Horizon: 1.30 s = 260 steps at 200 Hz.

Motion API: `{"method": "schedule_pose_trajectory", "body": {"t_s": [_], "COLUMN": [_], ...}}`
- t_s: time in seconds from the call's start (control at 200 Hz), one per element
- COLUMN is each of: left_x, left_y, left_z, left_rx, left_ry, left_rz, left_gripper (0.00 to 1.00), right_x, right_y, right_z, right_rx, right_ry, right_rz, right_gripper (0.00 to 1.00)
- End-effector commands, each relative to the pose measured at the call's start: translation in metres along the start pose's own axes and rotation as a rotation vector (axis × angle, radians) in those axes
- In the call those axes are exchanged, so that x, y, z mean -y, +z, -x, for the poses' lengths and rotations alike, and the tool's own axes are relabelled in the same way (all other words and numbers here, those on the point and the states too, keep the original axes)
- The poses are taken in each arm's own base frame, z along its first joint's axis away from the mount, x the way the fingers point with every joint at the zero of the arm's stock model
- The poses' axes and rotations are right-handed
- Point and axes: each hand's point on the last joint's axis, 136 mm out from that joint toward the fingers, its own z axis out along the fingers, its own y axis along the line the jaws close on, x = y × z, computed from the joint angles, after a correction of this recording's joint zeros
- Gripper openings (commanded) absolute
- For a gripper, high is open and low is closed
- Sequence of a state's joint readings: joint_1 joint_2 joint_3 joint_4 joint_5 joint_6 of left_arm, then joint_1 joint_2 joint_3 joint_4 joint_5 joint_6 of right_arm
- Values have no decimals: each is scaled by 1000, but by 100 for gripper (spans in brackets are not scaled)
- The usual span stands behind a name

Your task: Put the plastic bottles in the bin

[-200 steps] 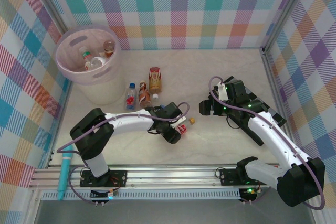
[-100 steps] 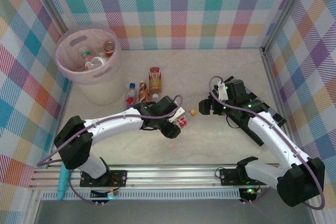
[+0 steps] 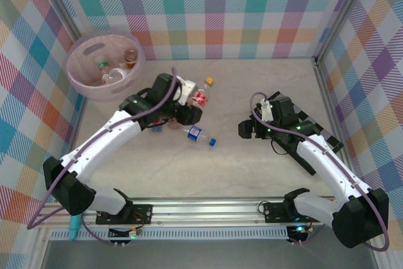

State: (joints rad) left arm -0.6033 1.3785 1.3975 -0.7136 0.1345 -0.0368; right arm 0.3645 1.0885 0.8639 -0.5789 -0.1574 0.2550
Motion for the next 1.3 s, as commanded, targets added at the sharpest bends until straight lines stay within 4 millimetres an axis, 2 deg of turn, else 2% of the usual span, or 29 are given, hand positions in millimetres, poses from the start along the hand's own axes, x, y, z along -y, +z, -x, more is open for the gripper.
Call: {"method": "schedule_pose_trajectory", "body": {"t_s": [0.0,0.135,0.27,0.46,0.605,0.865,0.975,1.12,1.295], "left_x": [-22,-57,-98,-166,-219,-281,-306,-328,-342], "left_y": [-43,-83,-116,-148,-158,-155,-147,-126,-102], "left_z": [29,64,87,97,88,63,50,36,25], "left_rx": [99,231,326,426,412,349,308,202,106], "left_ry": [-92,-195,-310,-472,-537,-636,-674,-675,-652], "left_rz": [25,55,86,164,348,515,565,589,581], "left_gripper": [0,0,0,0,0,0,0,0,0], "right_x": [1,0,0,0,0,1,1,2,4], "right_y": [4,5,6,5,8,9,9,10,12], "right_z": [1,0,-1,-2,-5,-8,-10,-12,-14], "right_rx": [0,-1,-3,0,-8,-10,-13,-17,-19], "right_ry": [14,16,18,15,19,23,23,24,31], "right_rz": [10,18,20,24,30,29,29,27,25], "right_gripper": [95,95,95,95,95,95,95,95,95]}}
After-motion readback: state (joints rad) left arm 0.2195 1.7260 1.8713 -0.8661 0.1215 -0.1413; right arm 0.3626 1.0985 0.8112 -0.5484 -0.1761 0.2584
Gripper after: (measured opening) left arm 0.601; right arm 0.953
